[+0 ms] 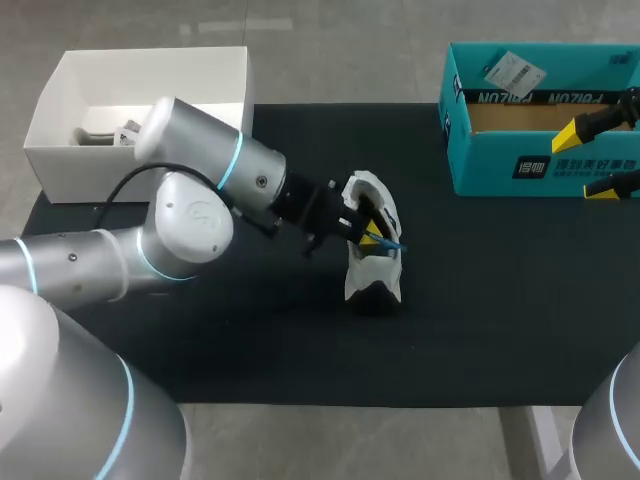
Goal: Take the shoe out of the shoebox, open the shoe tongue, remove and reinsert the insole, then place the shoe into the shoebox
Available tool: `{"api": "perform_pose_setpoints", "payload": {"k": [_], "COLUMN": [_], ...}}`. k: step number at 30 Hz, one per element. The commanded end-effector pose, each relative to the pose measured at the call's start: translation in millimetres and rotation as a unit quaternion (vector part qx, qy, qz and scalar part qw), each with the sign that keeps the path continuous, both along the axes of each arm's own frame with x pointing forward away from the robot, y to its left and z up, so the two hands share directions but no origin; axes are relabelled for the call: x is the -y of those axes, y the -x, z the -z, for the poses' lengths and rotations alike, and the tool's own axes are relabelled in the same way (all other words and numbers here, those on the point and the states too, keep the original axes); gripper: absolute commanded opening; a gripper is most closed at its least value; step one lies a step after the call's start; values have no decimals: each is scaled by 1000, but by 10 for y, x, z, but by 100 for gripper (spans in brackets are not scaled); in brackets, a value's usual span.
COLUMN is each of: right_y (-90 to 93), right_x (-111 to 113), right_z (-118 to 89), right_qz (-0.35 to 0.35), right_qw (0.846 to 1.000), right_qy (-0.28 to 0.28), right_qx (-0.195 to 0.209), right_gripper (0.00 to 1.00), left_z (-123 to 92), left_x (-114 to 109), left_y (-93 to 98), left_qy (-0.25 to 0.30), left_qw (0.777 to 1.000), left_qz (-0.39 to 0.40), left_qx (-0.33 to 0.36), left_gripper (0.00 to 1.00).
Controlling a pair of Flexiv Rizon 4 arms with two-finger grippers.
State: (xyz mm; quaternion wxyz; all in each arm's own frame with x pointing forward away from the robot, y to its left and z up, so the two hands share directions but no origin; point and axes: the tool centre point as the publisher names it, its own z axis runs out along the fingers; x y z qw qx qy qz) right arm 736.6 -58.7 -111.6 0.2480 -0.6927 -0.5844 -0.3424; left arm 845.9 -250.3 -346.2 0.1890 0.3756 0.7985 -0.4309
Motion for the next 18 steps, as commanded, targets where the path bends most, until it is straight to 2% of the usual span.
{"api": "perform_pose_setpoints", "payload": {"k": [1,6,11,12,14,15,16,18], "right_y": [5,5,5,5,5,5,5,5], "right_x": [-3,-3,-3,-3,-3,-3,-3,-3], "right_z": [7,7,7,7,7,7,7,7], "right_qz": [1,1,1,1,1,1,1,1], "right_qw": [1000,1000,1000,1000,1000,1000,1000,1000], "right_qy": [1,1,1,1,1,1,1,1], "right_qx": [0,0,0,0,0,0,0,0], "right_gripper": [100,100,100,100,100,100,100,100], "left_z": [65,102,100,82,45,20,-2,-42], "left_x": [51,33,5,0,-18,-27,-35,-51], "left_y": [-7,-40,7,23,50,65,80,107], "left_qy": [-1,-12,-11,-9,-8,-5,-3,-2], "left_qw": [1000,999,999,999,999,999,999,999], "left_qz": [-4,-12,-8,-8,-9,-8,-8,-7], "left_qx": [13,45,30,30,31,32,34,39], "left_gripper": [0,0,2,27,63,71,71,78]}}
